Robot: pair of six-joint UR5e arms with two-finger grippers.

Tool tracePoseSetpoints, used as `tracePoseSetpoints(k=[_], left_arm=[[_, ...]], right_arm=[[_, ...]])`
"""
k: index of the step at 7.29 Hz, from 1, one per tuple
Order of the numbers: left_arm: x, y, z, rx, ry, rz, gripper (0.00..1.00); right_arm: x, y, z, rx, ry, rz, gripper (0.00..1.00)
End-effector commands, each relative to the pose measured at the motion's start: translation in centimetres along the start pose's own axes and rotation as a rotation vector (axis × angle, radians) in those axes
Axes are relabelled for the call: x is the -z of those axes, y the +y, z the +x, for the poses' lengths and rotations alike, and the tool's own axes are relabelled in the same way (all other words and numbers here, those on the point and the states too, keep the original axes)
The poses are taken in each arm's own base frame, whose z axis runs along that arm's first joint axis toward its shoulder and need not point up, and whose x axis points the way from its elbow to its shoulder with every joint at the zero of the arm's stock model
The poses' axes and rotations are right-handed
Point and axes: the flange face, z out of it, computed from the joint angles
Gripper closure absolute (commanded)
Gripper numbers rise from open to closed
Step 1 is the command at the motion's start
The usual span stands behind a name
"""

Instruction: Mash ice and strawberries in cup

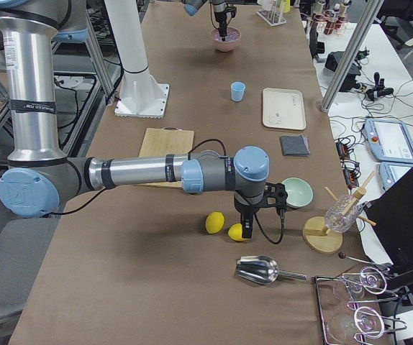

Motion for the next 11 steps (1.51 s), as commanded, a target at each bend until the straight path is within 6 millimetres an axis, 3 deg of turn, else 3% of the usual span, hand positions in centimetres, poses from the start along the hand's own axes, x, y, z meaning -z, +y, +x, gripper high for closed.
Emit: tracePoseSetpoints(k=[1, 4, 7, 8, 10, 11], left_arm=[[0.1, 0.0, 0.2, -0.002, 0.004, 0.001, 0.27], [-0.1, 0.2, 0.5, -0.006, 0.006, -0.003, 0.31], [-0.5, 0.6, 0.6, -0.011, 0.004, -0.016, 0.46], [-0.5, 0.6, 0.7, -0.011, 0.005, -0.015, 0.57], [0.0, 1.0, 0.5, -0.013, 0.006, -0.016, 0.91], [1.1, 1.2, 0.3, -0.013, 0.01, -0.01, 1.0]], right_arm=[[-0.1, 0.3, 0.2, -0.003, 0.0, -0.003, 0.0], [-0.2, 0.3, 0.2, -0.004, 0.002, -0.004, 0.0], [-0.4, 0.7, 0.5, -0.008, 0.002, -0.009, 0.0], [-0.1, 0.9, 0.2, -0.004, 0.002, -0.004, 0.0], [0.1, 1.6, 0.0, 0.0, 0.002, 0.0, 0.0], [0.0, 1.7, 0.1, -0.002, 0.002, -0.002, 0.0]])
